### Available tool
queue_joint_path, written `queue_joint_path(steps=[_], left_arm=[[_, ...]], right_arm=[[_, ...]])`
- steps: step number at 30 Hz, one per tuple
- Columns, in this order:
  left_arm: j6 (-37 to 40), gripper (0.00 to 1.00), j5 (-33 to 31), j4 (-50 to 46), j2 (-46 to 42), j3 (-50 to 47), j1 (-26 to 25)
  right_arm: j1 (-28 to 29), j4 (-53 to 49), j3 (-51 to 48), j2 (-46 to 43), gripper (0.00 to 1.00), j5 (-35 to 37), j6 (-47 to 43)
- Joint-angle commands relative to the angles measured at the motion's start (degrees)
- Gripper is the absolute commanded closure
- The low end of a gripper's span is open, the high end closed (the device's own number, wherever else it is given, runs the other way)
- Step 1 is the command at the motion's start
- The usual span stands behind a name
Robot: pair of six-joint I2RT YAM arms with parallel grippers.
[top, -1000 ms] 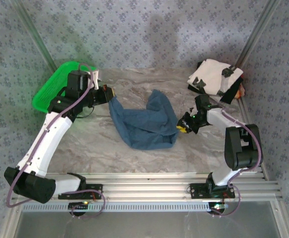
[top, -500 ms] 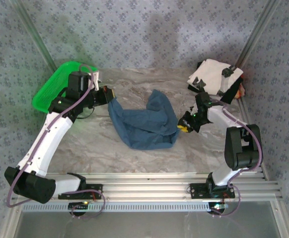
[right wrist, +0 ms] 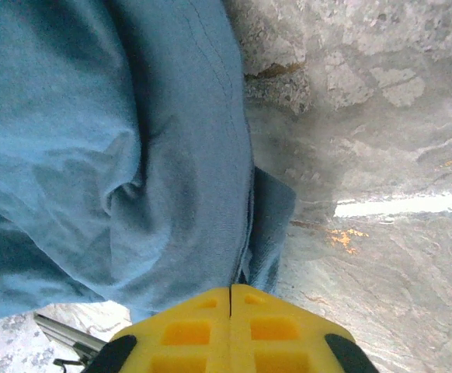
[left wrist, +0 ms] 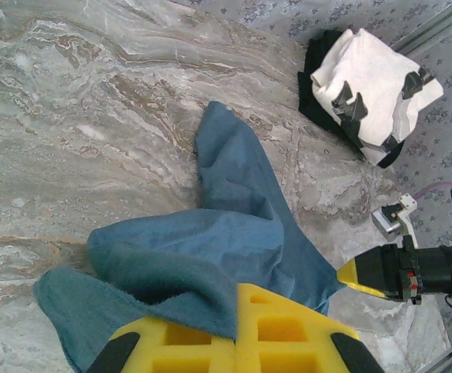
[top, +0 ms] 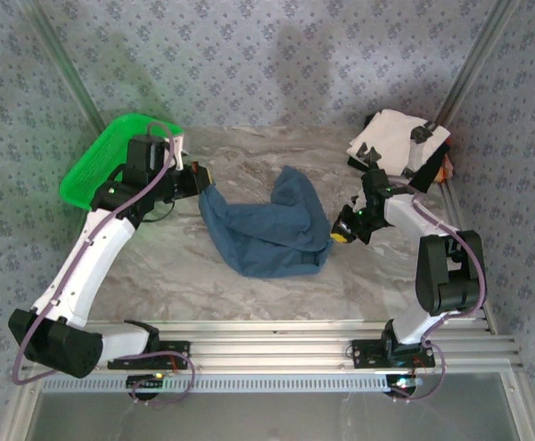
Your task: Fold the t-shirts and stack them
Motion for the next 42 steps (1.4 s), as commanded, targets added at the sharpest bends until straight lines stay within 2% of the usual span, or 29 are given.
queue_joint_path(steps=[1,10,14,18,35,38,40,42], left_arm=[[1.1,1.0,0.7,1.9,-1.5,-0.3,0.5],[1.0,1.0,1.0,2.7,-1.3,-1.0,0.7],[1.0,1.0,1.2,2.9,-1.3,-1.4,0.7],[1.0,1.0,1.5,3.0,-1.4,-1.8,0.7],[1.5,1.0,2.0,2.9,-1.4,-2.2,1.3],[1.6,1.0,2.1,2.9,-1.4,-2.2,1.6],[1.7,1.0,2.3,2.9,-1.3,-2.1,1.8],[1.7,1.0,2.6,2.9,-1.1,-2.1,2.0]], right_arm=[[0.1,-0.7,1.3,-0.8,1.0,0.8,0.3],[-0.3,-0.2,0.9,-0.5,1.0,-0.8,0.4],[-0.3,4.4,-2.3,-0.1,0.9,-2.0,2.8],[0.1,8.7,-3.7,0.7,0.86,-2.8,4.4],[0.5,10.6,-5.8,2.3,0.76,-2.0,5.8],[0.7,10.3,-5.3,2.7,0.79,-2.0,5.7],[0.8,9.8,-5.1,2.6,0.86,-1.9,5.7],[0.8,9.0,-5.0,2.0,0.99,-1.7,5.8]])
